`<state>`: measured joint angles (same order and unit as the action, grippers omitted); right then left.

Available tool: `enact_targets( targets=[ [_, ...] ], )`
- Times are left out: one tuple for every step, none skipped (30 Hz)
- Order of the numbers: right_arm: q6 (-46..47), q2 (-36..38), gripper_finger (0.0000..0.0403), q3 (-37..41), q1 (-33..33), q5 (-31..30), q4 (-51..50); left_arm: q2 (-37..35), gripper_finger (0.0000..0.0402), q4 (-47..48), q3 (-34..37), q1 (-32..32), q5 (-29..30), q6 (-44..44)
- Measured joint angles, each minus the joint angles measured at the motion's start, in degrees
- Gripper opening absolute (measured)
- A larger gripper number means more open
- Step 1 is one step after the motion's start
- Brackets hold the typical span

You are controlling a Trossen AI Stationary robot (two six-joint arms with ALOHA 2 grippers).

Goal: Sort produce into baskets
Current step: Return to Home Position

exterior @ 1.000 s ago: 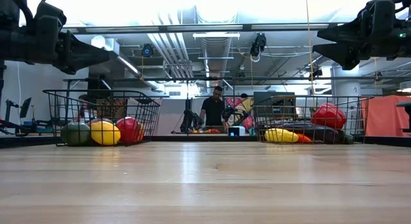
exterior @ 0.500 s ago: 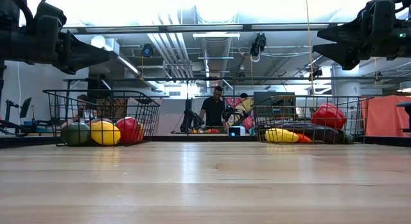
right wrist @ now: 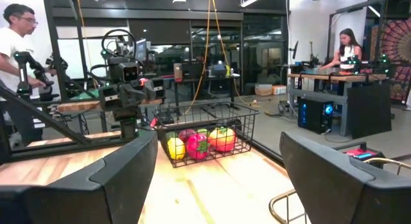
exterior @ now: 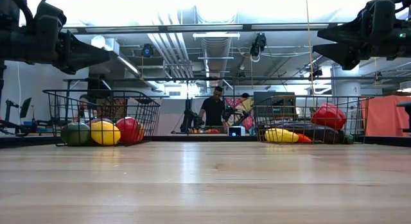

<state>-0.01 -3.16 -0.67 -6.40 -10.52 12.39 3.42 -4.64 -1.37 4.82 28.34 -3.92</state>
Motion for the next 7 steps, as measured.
enact_targets(
  targets=[
    [0.0,0.0,0.0317,0.0,0.0,0.0,0.0,0.0,0.0115,0.0,0.0,0.0,0.0,0.0],
    [0.0,0.0,0.0316,0.0,0.0,0.0,0.0,0.0,0.0115,0.0,0.0,0.0,0.0,0.0],
    [0.0,0.0,0.0314,0.0,0.0,0.0,0.0,0.0,0.0115,0.0,0.0,0.0,0.0,0.0],
    [0.0,0.0,0.0313,0.0,0.0,0.0,0.0,0.0,0.0115,0.0,0.0,0.0,0.0,0.0],
    [0.0,0.0,0.0312,0.0,0.0,0.0,0.0,0.0,0.0115,0.0,0.0,0.0,0.0,0.0],
    [0.0,0.0,0.0311,0.0,0.0,0.0,0.0,0.0,0.0115,0.0,0.0,0.0,0.0,0.0],
    [0.0,0.0,0.0310,0.0,0.0,0.0,0.0,0.0,0.0115,0.0,0.0,0.0,0.0,0.0]
  ],
)
